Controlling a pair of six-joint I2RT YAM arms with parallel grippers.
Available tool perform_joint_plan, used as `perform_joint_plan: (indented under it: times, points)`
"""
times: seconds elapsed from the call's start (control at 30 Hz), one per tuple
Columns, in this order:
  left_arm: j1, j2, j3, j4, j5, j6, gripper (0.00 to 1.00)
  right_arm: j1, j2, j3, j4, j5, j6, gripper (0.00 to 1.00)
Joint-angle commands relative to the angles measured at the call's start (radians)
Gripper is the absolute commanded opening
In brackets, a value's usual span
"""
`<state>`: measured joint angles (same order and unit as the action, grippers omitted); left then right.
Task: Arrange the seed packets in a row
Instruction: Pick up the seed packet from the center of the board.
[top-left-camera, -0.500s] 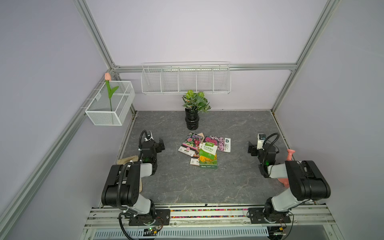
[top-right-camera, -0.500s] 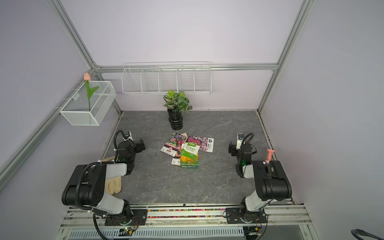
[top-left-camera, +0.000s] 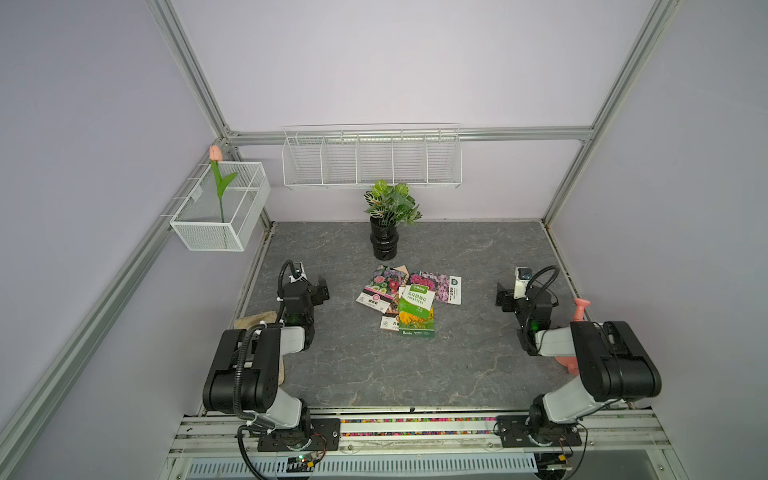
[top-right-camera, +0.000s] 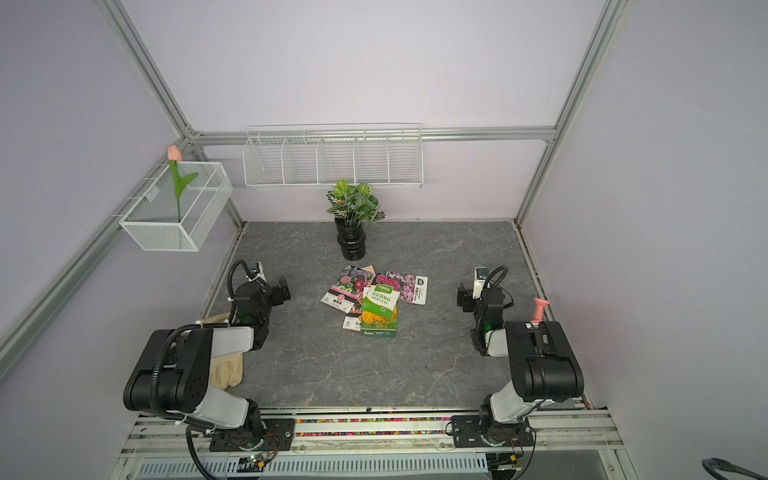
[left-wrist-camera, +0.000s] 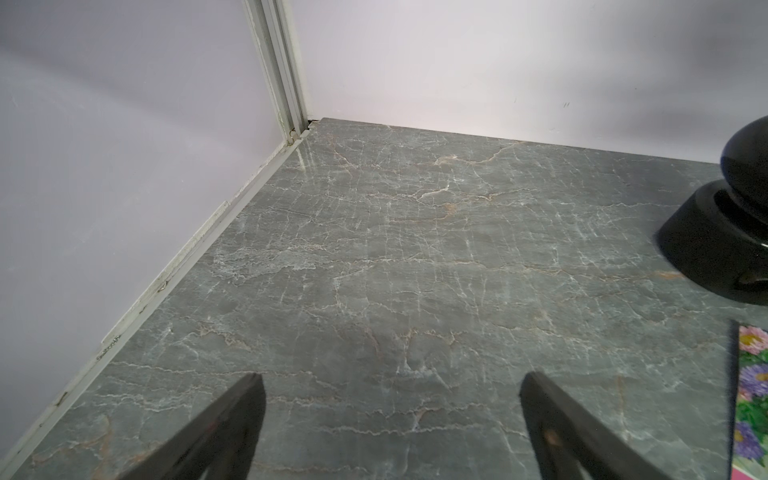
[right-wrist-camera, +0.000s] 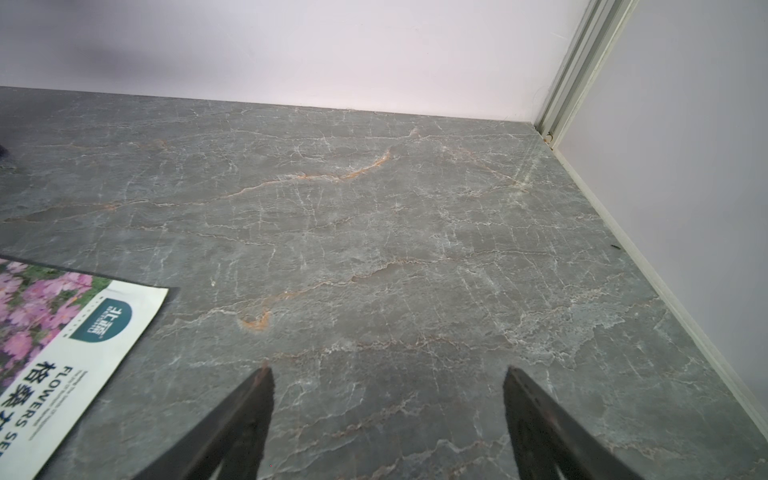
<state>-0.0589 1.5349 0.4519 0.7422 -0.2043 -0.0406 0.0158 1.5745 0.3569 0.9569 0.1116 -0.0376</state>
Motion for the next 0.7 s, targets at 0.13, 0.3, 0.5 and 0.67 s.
perform_joint_plan:
  times: [0.13, 0.3, 0.5, 0.67]
  points:
    - [0.003, -0.021, -0.01, -0.001, 0.004, 0.012, 0.99, -0.009, -0.02, 0.0, -0.001, 0.015, 0.01, 0.89]
    - [0.003, -0.024, -0.007, -0.006, 0.003, 0.012, 0.99, -0.009, -0.023, 0.001, -0.003, 0.013, 0.011, 0.88]
    - [0.003, -0.082, 0.283, -0.534, 0.094, 0.031, 0.99, 0.033, -0.192, 0.181, -0.439, 0.105, -0.008, 0.88]
    - [-0.005, -0.071, 0.474, -0.764, 0.138, -0.14, 0.99, 0.079, -0.26, 0.372, -0.78, -0.076, 0.187, 0.88]
